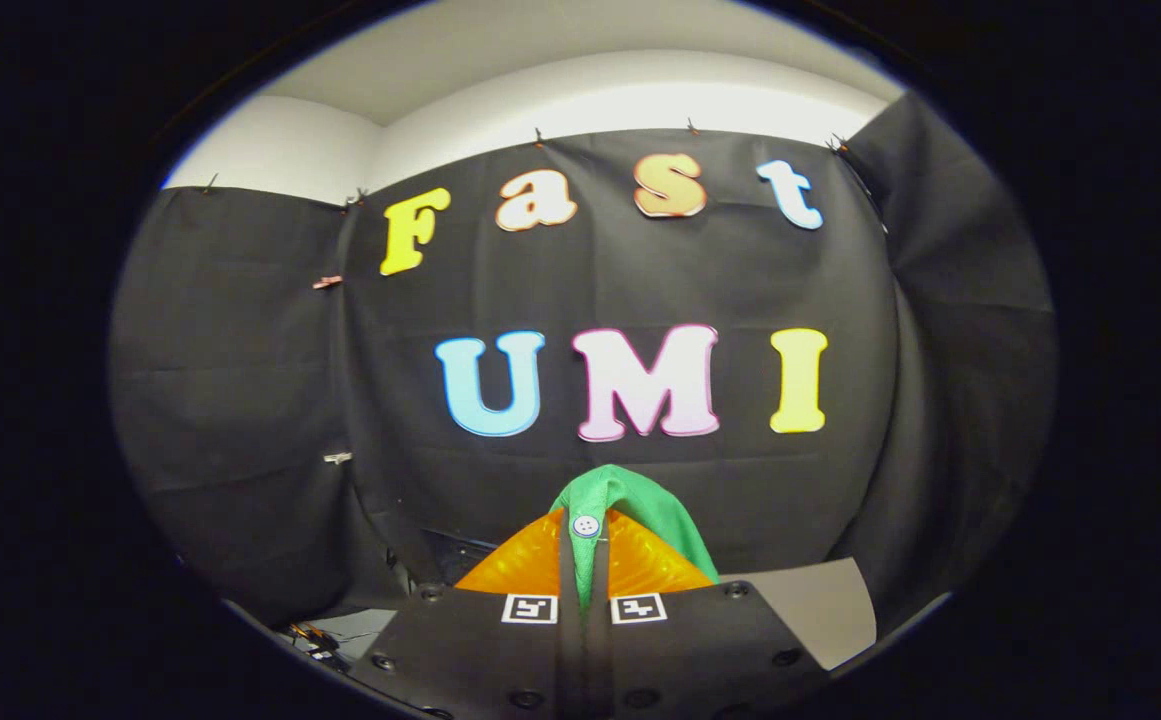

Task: Put the clothes into the washing machine and then close the washing machine lid.

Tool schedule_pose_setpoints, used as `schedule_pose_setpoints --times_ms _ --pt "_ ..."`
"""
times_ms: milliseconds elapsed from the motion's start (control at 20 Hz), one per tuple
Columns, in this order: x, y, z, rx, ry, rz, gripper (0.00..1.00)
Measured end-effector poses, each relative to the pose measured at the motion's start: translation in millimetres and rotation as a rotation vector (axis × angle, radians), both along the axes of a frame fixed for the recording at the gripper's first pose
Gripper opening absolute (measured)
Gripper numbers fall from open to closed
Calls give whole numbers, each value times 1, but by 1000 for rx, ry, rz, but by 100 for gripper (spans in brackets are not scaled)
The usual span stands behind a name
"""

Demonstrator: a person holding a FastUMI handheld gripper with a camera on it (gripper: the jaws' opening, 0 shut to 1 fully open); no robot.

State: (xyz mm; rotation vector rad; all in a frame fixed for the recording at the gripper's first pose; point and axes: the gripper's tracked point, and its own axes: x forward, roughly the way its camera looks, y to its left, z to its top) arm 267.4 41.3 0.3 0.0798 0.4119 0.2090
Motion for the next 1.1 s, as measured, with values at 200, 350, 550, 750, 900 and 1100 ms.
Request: schedule_pose_setpoints --times_ms 200,350,550,750,900,1100 --pt "-4 54 -9 39 14 80 5" --pt "-4 93 -21 64 41 140 5" --pt "-3 142 -47 80 71 229 5" --pt "0 182 -80 104 101 329 5" --pt "1 196 -113 118 123 385 5" --pt "9 201 -167 137 187 409 5"
